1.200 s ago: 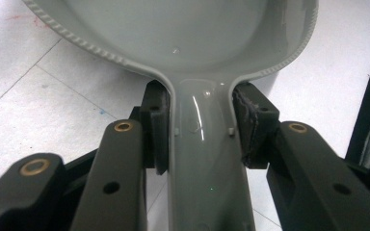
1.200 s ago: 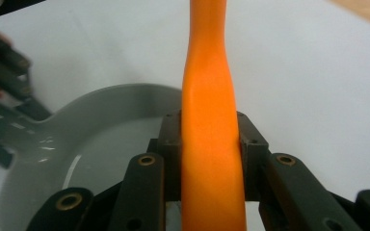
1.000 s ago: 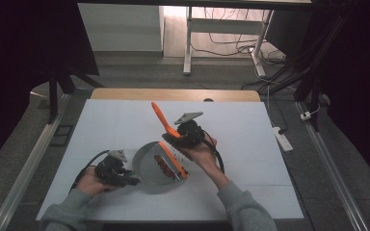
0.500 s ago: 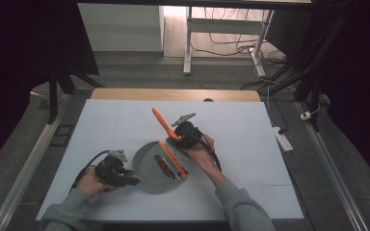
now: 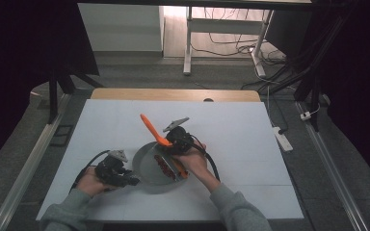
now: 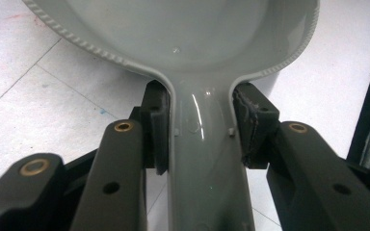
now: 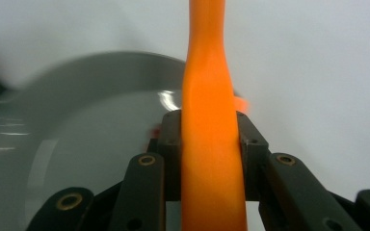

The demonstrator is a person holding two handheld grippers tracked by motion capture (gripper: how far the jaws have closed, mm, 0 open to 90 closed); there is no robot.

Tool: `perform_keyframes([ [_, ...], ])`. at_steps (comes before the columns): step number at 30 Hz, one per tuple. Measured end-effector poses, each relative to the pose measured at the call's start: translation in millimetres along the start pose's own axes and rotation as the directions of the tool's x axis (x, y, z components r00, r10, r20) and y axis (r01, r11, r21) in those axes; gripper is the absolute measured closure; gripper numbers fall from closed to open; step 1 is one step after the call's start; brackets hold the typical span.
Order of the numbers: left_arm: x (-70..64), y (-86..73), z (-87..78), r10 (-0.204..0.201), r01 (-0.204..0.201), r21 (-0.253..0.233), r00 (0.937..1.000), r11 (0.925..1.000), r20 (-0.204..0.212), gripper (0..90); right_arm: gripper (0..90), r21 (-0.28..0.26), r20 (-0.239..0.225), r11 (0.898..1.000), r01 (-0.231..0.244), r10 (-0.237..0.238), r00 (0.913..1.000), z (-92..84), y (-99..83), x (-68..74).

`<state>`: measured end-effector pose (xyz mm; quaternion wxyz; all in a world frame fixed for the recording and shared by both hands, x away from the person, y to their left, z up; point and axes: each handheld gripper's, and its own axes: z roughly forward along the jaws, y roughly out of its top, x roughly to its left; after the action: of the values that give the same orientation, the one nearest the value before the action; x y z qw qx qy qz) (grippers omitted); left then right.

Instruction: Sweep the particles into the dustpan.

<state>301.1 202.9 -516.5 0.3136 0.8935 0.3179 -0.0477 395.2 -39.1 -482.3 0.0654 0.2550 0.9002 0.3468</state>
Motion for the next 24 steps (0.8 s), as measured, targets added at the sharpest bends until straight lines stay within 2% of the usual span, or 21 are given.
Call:
perform_keyframes([
  [2, -0.1, 0.0, -0.3, 0.0, 0.0, -0.002, 1.0, 1.0, -0.001, 61.7, 70.4, -0.012, -0.053, 1.0, 0.016, -0.016, 0.9985, -2.3, 2.3, 8.7],
  [4, -0.5, -0.1, -0.2, -0.001, 0.001, -0.003, 1.0, 1.0, 0.0, 61.7, 70.4, -0.032, -0.039, 0.998, 0.047, -0.048, 0.9981, -7.7, 5.9, 16.1],
  [6, -0.5, -0.1, -0.4, -0.002, 0.002, -0.003, 1.0, 1.0, 0.001, 61.7, 70.4, -0.058, -0.013, 0.997, 0.058, -0.059, 0.9982, -15.6, 8.2, 16.6],
  [9, -0.1, -0.2, -0.4, 0.0, 0.0, -0.003, 1.0, 1.0, 0.002, 61.7, 70.4, -0.081, 0.041, 0.996, 0.045, -0.042, 0.9983, -28.3, 6.9, 6.9],
  [15, -0.3, -0.3, -0.1, 0.0, 0.0, -0.003, 1.0, 1.0, 0.001, 61.7, 70.4, -0.083, 0.102, 0.996, 0.013, -0.005, 0.9948, -44.0, -4.2, -13.3],
  [20, -0.5, -0.3, -0.5, 0.0, 0.0, -0.004, 1.0, 1.0, 0.003, 61.7, 70.3, -0.038, 0.142, 0.999, -0.01, 0.015, 0.9898, -47.1, -18.7, -24.0],
  [22, -0.7, -0.2, -0.5, 0.0, 0.0, -0.003, 1.0, 1.0, 0.001, 61.7, 70.3, -0.002, 0.171, 1.0, -0.018, 0.018, 0.9852, -43.3, -22.5, -29.1],
  [24, -0.6, -0.2, -0.4, -0.001, 0.001, -0.003, 1.0, 1.0, 0.001, 61.7, 70.3, 0.019, 0.168, 0.999, -0.031, 0.028, 0.9854, -36.5, -26.1, -31.4],
])
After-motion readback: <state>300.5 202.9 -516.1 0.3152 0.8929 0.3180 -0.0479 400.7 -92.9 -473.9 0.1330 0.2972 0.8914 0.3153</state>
